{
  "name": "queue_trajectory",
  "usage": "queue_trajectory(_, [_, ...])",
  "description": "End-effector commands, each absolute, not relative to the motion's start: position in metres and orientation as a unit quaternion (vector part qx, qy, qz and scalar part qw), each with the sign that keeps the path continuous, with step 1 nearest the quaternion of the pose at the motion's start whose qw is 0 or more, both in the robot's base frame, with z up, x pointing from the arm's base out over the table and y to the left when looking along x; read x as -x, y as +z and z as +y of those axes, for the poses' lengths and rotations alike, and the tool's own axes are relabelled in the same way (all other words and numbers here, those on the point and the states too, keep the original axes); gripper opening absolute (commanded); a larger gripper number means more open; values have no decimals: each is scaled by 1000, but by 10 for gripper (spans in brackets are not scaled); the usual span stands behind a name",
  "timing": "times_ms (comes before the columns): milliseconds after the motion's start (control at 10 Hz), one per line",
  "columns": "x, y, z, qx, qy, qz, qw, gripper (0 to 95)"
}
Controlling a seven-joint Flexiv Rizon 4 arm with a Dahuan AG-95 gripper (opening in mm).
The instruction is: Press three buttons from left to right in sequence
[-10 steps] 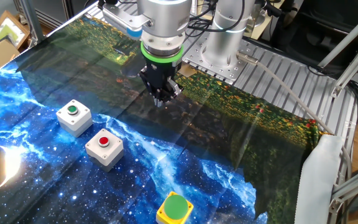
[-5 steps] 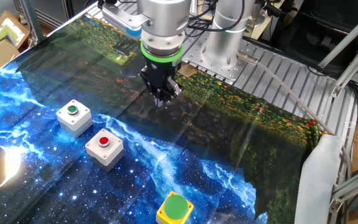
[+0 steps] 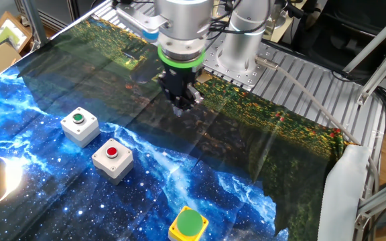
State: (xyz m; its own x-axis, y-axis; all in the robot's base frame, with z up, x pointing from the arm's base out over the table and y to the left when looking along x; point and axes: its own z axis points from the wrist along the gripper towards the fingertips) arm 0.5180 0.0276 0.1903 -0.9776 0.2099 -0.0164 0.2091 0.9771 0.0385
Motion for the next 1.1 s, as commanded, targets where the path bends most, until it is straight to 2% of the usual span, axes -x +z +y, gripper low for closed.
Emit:
queue_trajectory(100, [-585, 214, 5, -69, 9, 998, -6, 0])
queue_trajectory(300, [-638, 220, -39, -30, 7, 1000, -5, 0])
queue_trajectory(500, [-679, 204, -107, 25, 10, 1000, -2, 0])
queue_trajectory(800, [-687, 178, -188, 72, 7, 997, 6, 0])
queue_trajectory(1100, [-674, 170, -231, 96, -15, 995, 14, 0])
